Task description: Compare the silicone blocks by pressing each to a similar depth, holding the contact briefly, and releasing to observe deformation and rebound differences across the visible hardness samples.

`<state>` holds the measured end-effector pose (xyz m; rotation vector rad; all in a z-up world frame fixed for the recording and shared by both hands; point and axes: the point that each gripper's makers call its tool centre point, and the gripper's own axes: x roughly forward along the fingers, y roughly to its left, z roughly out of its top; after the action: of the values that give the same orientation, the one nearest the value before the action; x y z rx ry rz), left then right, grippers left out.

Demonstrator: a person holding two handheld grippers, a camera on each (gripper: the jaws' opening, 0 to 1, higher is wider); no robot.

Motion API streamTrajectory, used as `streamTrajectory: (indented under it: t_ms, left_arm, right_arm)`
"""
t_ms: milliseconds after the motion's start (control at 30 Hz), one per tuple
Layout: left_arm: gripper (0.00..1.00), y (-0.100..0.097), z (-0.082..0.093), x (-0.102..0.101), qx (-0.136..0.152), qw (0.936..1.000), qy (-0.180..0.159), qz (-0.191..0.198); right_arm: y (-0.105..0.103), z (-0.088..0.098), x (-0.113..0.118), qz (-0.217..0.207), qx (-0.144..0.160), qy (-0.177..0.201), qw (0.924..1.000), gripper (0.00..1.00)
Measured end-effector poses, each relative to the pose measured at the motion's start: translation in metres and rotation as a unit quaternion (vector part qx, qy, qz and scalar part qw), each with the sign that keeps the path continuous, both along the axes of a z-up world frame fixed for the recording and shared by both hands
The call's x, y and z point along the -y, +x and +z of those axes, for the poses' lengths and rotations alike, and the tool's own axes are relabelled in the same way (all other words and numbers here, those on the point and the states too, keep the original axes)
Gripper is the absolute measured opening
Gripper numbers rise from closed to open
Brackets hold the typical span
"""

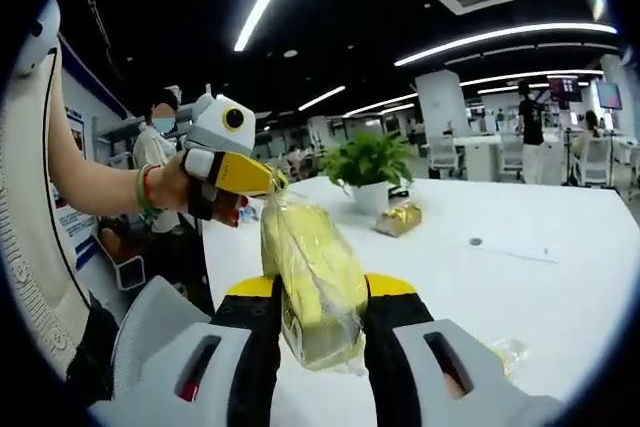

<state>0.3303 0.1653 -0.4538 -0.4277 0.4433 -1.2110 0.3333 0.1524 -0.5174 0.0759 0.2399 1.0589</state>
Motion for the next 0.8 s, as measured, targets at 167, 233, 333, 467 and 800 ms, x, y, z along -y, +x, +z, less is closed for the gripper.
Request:
streamTrajectory:
  t_ms: [167,233,333,467,800]
  left_arm:
    - [0.0,-0.002,-0.001,0.0,-0.003,1.0,0.0,-0.003]
    - [0.0,-0.003,-0.001,0.0,-0.004,1.0,0.0,-0.004]
    - [0.0,-0.004,-0.003,0.0,-0.004,1.0,0.003,-0.007]
    - [0.0,-0.004,-0.004,0.0,-0.006,0.9999,0.005,-0.01]
    - [0.0,-0.003,-0.008,-0.001,-0.012,0.9999,0.008,-0.008]
  right_arm:
    - [0.0,-0.001,0.0,0.001,-0.007,0.0,1.0,0.31]
    - [0.0,-0.002,0.001,0.001,-0.007,-0.002,1.0,0.32]
    - [0.0,-0.004,0.0,0.002,-0.01,-0.006,0.9999,0.32]
    - [0.0,-0.006,0.0,0.004,-0.012,-0.009,0.9999,0.33]
    - [0.002,-0.01,-0.001,0.001,-0.016,-0.015,0.9998,0.36]
